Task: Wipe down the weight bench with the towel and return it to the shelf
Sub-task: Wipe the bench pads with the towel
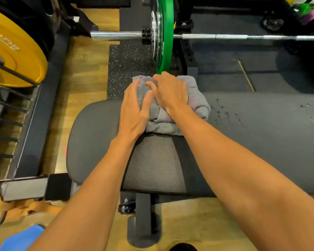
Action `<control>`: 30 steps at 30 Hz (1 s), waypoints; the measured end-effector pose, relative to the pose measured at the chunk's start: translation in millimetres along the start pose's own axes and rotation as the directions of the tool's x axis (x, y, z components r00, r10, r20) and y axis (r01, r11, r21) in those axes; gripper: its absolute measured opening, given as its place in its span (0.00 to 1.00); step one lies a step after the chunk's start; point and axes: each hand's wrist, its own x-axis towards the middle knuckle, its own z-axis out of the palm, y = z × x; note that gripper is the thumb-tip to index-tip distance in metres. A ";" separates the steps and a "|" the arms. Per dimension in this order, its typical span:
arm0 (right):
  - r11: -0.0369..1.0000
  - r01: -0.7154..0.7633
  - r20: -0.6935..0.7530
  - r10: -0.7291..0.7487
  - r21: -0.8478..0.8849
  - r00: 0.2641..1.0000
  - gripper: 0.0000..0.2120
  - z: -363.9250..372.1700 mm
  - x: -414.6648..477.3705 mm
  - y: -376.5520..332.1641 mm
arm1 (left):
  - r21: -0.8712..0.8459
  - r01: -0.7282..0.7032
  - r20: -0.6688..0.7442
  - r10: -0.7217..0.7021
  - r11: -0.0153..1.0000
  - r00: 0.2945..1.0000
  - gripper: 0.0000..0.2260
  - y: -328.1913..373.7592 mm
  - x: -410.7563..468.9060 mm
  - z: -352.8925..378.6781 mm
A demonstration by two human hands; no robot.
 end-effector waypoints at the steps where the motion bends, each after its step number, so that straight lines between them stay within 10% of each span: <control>1: 1.000 0.001 -0.005 -0.001 -0.013 1.000 0.16 -1.7 -2.6 -1.0 | -0.002 0.009 0.009 -0.009 1.000 1.000 0.25 1.4 -1.5 -1.6; 13: 0.996 -0.030 0.006 0.030 0.078 1.000 0.17 -91.9 -230.2 56.0 | 0.234 -0.081 0.232 0.026 0.969 0.972 0.19 56.0 -28.5 68.9; 22: 0.997 -0.027 -0.071 0.032 0.065 0.997 0.16 -28.5 -43.7 103.9 | -0.079 0.071 -0.113 -0.080 0.994 0.990 0.16 42.7 31.3 111.5; 30: 0.997 -0.036 0.033 0.034 0.065 0.999 0.17 -47.3 -54.7 110.9 | 0.092 0.111 0.049 -0.116 0.989 0.992 0.22 48.5 26.6 100.3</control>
